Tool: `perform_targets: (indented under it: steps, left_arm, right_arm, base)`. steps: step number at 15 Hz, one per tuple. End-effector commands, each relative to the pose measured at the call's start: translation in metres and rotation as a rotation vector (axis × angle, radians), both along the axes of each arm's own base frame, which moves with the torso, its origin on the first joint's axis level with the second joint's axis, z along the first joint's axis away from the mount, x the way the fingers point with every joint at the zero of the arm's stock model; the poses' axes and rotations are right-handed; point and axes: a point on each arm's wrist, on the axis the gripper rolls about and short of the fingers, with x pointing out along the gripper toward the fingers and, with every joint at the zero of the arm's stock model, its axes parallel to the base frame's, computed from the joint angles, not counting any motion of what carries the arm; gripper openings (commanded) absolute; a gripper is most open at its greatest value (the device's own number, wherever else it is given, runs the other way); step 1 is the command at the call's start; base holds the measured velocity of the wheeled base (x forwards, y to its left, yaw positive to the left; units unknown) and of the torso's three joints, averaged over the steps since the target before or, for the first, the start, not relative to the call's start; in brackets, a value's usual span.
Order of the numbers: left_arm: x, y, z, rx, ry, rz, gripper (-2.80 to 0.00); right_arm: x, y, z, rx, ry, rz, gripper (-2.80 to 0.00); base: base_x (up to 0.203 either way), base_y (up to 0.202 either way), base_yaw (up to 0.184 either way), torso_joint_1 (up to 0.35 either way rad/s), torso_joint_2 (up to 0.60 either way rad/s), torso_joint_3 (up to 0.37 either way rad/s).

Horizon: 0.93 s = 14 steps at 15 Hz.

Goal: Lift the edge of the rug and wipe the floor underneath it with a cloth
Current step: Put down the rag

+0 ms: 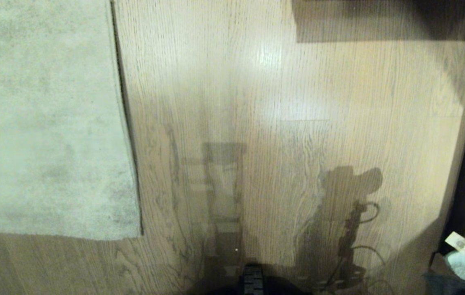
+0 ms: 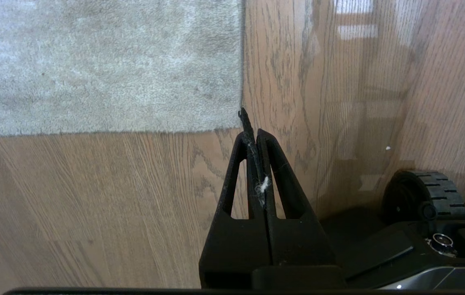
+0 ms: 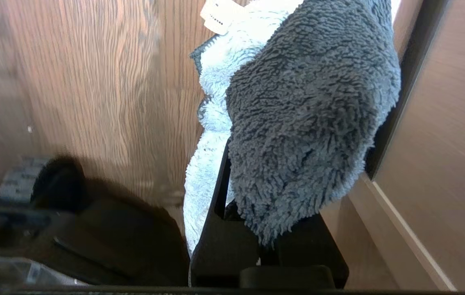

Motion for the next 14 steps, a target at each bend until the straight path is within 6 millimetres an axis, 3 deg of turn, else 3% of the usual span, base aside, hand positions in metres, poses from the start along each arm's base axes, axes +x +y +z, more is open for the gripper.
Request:
perform_targets:
  steps: [1, 5, 9, 14]
  left_arm:
    - [0.0, 0.0, 0.0, 0.0, -0.001, -0.002, -2.8]
    - [0.0, 0.0, 0.0, 0.0, -0.001, -0.001, -2.8]
    - [0.0, 0.0, 0.0, 0.0, -0.001, -0.001, -2.8]
    - [0.0, 0.0, 0.0, 0.0, -0.001, -0.001, -2.8]
  right_arm:
    - [0.006, 0.001, 0.012, 0.001, 0.048, 0.04, -2.8]
    - [0.03, 0.003, 0.044, 0.0, 0.131, 0.129, -2.8]
    - [0.079, 0.006, 0.071, -0.009, 0.105, 0.158, -2.8]
    - [0.121, 0.01, 0.074, -0.009, 0.063, 0.197, -2.8]
  base:
    - [0.0, 0.0, 0.0, 0.0, 0.0, 0.0]
    - [0.0, 0.0, 0.0, 0.0, 0.0, 0.0]
    - [0.0, 0.0, 0.0, 0.0, 0.0, 0.0]
    - [0.0, 0.0, 0.0, 0.0, 0.0, 0.0]
